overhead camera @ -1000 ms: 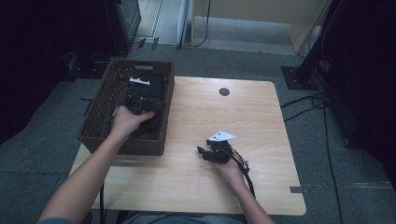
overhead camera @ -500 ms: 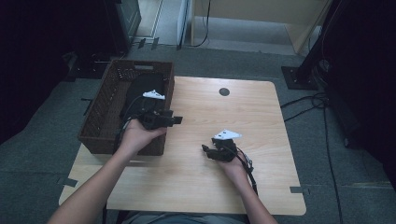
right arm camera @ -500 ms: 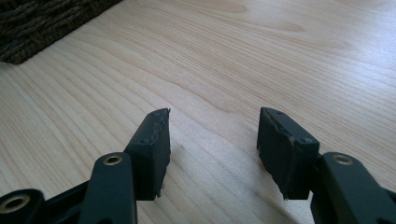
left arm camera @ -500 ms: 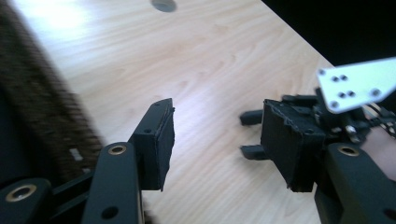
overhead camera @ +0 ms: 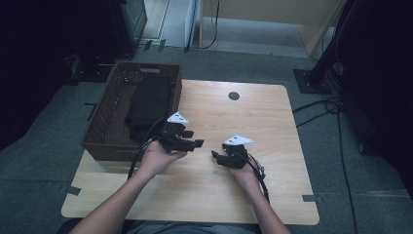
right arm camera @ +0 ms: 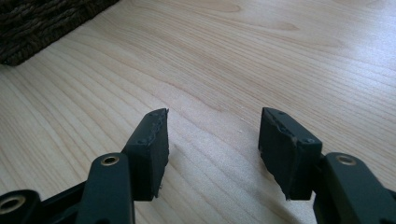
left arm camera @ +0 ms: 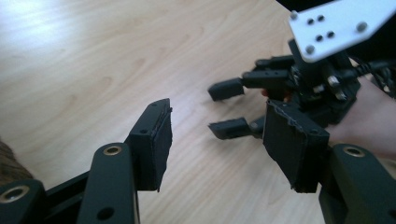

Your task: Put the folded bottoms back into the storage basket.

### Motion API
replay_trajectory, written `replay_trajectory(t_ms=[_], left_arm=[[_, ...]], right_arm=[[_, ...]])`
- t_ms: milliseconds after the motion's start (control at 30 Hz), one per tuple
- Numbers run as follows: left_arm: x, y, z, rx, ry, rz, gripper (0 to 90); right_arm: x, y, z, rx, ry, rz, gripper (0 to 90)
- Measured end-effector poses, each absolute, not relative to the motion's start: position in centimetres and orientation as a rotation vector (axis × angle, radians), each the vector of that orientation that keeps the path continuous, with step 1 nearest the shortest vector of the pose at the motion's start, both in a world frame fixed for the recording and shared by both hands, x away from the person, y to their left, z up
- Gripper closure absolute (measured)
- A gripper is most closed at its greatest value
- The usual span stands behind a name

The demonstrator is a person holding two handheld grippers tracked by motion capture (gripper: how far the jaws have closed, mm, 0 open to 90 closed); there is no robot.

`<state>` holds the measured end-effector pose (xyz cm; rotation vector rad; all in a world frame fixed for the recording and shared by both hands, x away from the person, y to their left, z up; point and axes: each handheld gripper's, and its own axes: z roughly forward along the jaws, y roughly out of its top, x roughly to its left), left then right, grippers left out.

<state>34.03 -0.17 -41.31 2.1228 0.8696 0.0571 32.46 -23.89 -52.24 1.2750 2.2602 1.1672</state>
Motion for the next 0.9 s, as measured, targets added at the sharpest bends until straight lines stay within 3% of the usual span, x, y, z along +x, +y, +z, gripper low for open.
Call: replay_trajectory(t_ms=[900], left_arm=[[31.8,-0.2,-43.0,2.126,0.824,0.005,38.6]], right_arm=[[32.5,-23.8,-52.2,1.270,2.263,1.160,41.2]])
